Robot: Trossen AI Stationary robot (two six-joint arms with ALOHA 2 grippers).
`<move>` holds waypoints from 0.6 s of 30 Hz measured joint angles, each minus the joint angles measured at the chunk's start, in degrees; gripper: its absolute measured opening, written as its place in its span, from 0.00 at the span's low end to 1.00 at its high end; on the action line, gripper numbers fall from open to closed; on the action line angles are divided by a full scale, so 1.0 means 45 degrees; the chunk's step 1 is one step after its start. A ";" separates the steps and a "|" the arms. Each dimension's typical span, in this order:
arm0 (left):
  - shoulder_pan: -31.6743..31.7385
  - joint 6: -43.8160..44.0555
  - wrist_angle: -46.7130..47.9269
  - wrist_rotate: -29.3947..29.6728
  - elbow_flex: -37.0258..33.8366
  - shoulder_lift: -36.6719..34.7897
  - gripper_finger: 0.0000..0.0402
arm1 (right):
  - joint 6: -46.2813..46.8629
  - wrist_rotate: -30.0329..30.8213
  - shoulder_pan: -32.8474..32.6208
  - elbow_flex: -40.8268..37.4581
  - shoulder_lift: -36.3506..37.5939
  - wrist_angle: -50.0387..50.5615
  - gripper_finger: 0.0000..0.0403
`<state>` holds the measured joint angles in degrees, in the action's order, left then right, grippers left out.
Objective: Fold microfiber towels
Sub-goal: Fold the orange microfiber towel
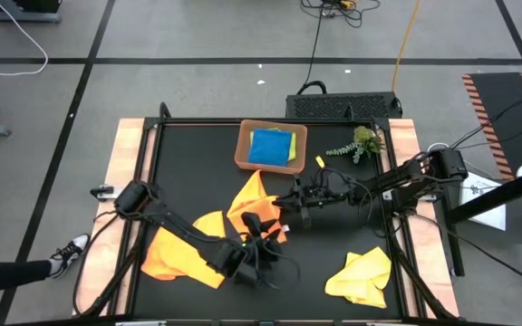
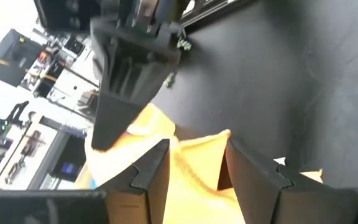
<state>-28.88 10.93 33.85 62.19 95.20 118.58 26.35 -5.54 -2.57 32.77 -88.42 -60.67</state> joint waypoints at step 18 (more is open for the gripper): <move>0.0422 0.1572 0.2074 0.0746 -0.0005 0.0000 0.39 | 0.0005 -0.0081 0.0000 0.0005 0.0000 0.0202 0.00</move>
<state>-26.98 18.00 43.18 65.55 95.18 118.58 26.37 -5.90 -2.57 32.80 -88.42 -59.76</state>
